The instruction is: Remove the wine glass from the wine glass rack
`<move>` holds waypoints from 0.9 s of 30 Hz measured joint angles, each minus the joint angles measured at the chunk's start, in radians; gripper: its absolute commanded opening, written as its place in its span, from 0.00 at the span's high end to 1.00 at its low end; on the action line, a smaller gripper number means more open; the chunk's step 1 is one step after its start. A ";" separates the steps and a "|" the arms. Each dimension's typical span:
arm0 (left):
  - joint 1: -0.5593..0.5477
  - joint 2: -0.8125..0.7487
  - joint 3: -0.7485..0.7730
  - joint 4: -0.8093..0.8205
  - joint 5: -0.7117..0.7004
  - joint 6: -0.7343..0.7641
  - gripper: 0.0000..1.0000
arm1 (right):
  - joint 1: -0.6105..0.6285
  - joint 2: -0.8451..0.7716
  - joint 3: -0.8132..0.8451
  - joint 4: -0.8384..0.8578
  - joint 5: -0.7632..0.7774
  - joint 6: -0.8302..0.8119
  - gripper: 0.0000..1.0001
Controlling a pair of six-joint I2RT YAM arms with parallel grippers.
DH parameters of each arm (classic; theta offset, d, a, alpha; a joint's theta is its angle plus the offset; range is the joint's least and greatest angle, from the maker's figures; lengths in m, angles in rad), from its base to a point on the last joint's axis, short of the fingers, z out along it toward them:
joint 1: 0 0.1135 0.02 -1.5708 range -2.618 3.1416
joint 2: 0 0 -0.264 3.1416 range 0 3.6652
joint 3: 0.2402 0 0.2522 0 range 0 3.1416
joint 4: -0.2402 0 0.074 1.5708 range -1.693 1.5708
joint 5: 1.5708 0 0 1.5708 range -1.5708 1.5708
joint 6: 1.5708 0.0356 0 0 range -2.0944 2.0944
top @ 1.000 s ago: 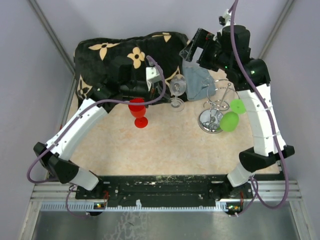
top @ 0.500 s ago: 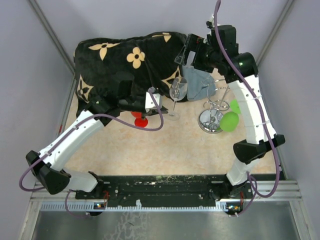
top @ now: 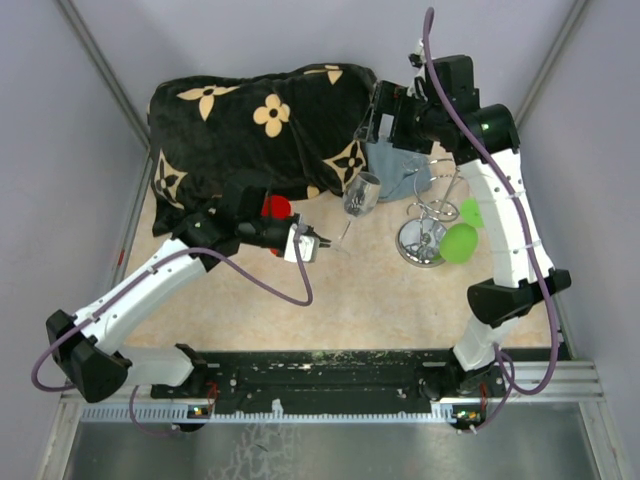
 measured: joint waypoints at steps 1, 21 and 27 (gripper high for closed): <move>-0.002 -0.011 -0.018 0.001 0.001 0.027 1.00 | -0.001 0.000 0.000 -0.008 -0.007 -0.004 0.02; -0.004 -0.138 -0.262 0.197 0.005 0.299 1.00 | -0.010 0.003 -0.001 -0.188 -0.233 -0.103 0.07; -0.004 -0.139 -0.282 0.227 0.008 0.333 1.00 | -0.010 0.031 -0.001 -0.219 -0.283 -0.127 0.09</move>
